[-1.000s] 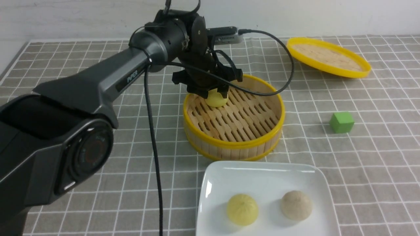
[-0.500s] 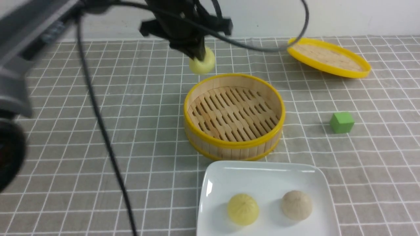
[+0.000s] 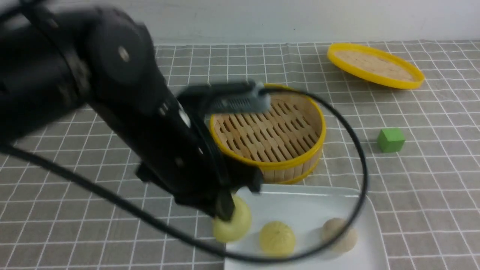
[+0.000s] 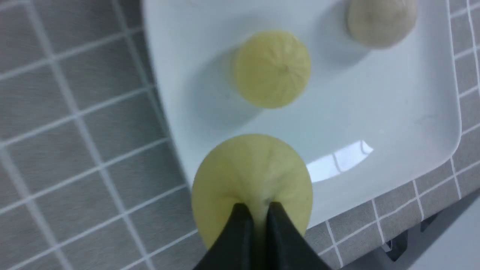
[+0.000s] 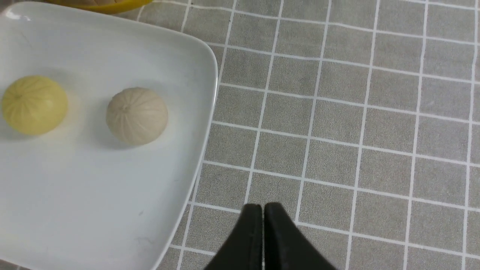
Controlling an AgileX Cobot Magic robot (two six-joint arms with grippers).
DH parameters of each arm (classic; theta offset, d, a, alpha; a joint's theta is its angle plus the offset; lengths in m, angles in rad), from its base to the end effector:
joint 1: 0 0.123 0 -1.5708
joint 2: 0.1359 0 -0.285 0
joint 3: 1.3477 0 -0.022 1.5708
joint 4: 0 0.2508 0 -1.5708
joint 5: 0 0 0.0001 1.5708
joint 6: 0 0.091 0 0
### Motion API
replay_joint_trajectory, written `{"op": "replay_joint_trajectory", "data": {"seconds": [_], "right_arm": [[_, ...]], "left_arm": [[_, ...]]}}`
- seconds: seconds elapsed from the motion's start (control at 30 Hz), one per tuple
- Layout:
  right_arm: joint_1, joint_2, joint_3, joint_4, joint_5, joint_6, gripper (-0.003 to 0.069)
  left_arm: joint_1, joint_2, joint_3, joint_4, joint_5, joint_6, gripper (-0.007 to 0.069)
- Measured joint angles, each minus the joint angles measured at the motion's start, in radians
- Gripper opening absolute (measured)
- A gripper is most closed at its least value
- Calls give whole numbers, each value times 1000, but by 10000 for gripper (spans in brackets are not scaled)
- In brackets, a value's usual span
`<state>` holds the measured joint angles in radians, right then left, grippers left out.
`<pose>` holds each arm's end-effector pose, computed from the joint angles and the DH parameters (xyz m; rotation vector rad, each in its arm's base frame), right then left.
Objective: Put the steamed buns into the plate on the grey tablecloth.
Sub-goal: 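Carry the bun from the bamboo steamer to the plate with the left gripper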
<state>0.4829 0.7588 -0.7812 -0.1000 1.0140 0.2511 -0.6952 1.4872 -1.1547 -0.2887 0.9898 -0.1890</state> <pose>0.1140 0.0511 0.3234 -0.3154 2.4578 0.1883 0.2120 -0.2051 0.2851 0.5592 2.8466 -0.5634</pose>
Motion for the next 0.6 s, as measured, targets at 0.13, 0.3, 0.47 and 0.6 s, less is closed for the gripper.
{"op": "replay_joint_trajectory", "data": {"seconds": [0.13, 0.3, 0.47, 0.6], "right_arm": [[0, 0, 0, 0, -3, 0, 29], [0, 0, 0, 0, -3, 0, 32], [0, 0, 0, 0, 20, 0, 32], [0, -32, 0, 0, 75, 0, 32]], "left_arm": [[-99, 63, 62, -15, -97, 0, 23], [-191, 150, 68, -18, -112, 0, 30], [-228, 211, 68, -22, -181, -1, 43], [-229, 232, 68, 5, -244, -39, 90]]}}
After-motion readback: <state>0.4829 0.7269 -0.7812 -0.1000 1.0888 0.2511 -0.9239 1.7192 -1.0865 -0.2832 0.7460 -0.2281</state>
